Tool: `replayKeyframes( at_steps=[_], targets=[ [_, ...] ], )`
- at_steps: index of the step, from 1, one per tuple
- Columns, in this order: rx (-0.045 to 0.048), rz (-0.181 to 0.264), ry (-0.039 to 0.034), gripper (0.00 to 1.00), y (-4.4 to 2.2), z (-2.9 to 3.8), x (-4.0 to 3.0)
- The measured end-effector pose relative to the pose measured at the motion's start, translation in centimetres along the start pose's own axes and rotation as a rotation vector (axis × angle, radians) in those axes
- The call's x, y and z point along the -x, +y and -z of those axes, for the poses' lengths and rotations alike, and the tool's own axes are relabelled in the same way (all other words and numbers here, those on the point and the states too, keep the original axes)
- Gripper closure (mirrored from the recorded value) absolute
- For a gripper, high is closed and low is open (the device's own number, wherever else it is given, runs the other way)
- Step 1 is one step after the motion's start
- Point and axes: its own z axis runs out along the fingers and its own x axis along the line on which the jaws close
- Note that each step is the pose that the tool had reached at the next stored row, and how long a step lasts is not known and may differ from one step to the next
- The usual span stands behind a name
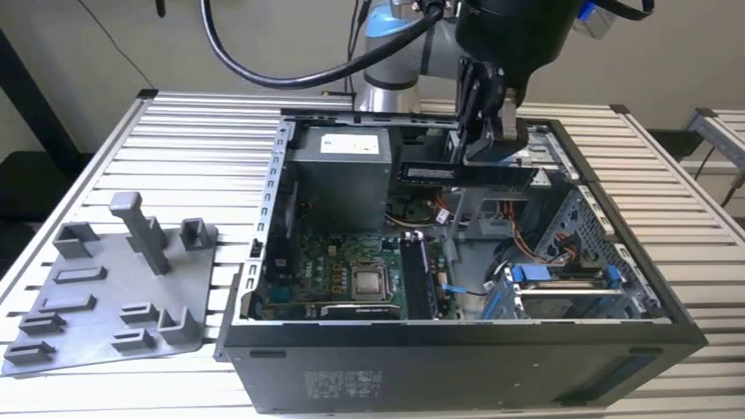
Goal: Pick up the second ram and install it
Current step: 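Pick up the second ram and move it above second insertion slot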
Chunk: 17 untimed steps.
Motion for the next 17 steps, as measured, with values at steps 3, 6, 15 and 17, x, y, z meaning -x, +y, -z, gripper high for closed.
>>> replayKeyframes(
  at_steps=[3, 6, 15, 17],
  targets=[
    [0.0, 0.0, 0.0, 0.86, 0.03, -0.02, 0.73],
    [0.0, -0.001, 0.0, 0.86, 0.07, -0.04, 1.44],
    [0.0, -0.001, 0.0, 0.86, 0.19, -0.12, 3.83],
    [0.0, -0.001, 0.0, 0.86, 0.24, -0.14, 4.32]
  ],
)
